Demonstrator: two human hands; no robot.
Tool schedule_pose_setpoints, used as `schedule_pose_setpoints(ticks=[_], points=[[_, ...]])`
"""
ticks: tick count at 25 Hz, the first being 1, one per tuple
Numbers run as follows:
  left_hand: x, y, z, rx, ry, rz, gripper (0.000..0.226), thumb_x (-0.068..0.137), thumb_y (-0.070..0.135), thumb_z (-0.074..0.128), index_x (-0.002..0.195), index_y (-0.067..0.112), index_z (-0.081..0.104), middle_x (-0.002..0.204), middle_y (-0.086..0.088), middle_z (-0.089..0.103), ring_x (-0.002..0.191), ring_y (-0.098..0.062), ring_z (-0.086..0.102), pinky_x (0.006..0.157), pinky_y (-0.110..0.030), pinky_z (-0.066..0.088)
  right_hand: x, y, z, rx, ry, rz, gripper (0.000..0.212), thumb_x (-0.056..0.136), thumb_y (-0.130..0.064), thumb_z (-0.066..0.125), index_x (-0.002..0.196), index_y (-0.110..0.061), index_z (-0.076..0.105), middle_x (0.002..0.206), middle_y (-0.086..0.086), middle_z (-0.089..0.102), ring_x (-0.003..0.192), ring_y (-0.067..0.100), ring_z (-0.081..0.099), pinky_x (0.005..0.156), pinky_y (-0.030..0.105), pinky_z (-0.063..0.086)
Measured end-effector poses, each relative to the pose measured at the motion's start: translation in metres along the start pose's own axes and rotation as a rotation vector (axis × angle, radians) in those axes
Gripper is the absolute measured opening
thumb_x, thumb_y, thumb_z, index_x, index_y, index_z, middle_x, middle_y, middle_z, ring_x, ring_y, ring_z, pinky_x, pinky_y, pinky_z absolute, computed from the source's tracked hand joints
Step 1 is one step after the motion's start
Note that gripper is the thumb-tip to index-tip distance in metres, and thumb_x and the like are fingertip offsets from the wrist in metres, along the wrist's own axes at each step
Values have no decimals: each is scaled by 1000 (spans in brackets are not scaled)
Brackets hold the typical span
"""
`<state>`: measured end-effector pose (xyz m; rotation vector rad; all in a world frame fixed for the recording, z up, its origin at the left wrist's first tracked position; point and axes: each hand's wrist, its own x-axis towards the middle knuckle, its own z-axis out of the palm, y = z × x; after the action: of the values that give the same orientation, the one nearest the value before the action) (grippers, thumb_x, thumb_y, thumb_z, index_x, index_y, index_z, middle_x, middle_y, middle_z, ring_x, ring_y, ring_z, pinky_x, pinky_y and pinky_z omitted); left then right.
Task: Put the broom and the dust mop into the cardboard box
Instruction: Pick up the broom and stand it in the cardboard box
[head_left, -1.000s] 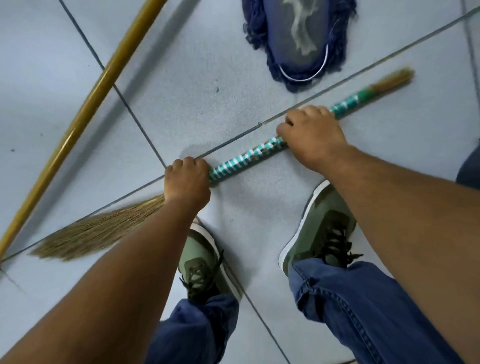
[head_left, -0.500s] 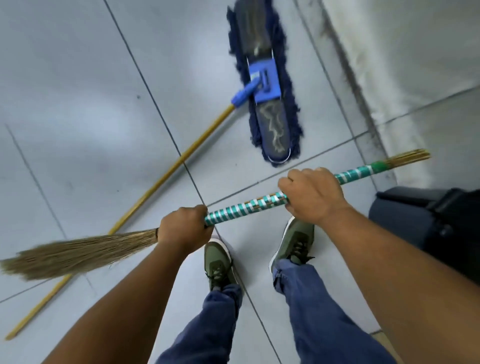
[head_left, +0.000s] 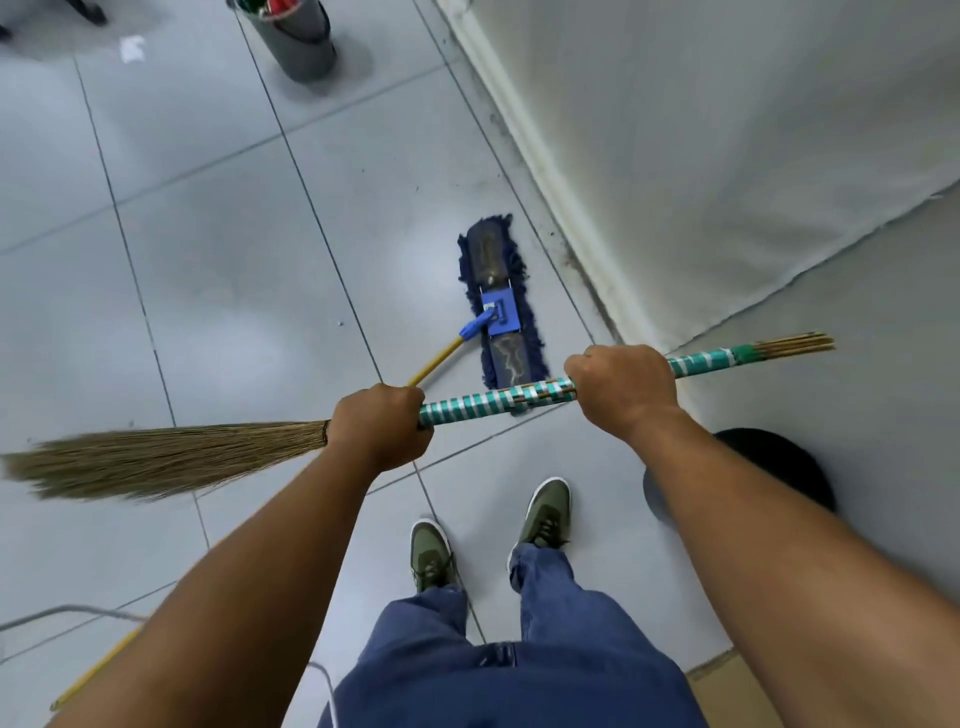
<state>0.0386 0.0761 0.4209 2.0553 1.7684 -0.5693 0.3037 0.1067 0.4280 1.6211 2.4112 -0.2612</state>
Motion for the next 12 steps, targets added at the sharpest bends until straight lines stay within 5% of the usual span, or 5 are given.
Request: schedule_pose_setpoints(ticks=[5,12], points=[[-13,-4,-45,94,49,53,18,85,42,49,82,25,50,72,2,53,67,-21,55,59,-32,47,-27,-6,-34,1,47,79,9,84,-8,53,82,-13,61,78,8,66,56,30,46,51,33,33],[-24,12,-132,279,228,292,14,82,38,46,82,25,53,69,3,50,67,-23,55,60,-31,44,-100,-31,-77,77,163,441,9,87,-14,51,89,-15,60,81,5,65,58,28,48,53,32,38]])
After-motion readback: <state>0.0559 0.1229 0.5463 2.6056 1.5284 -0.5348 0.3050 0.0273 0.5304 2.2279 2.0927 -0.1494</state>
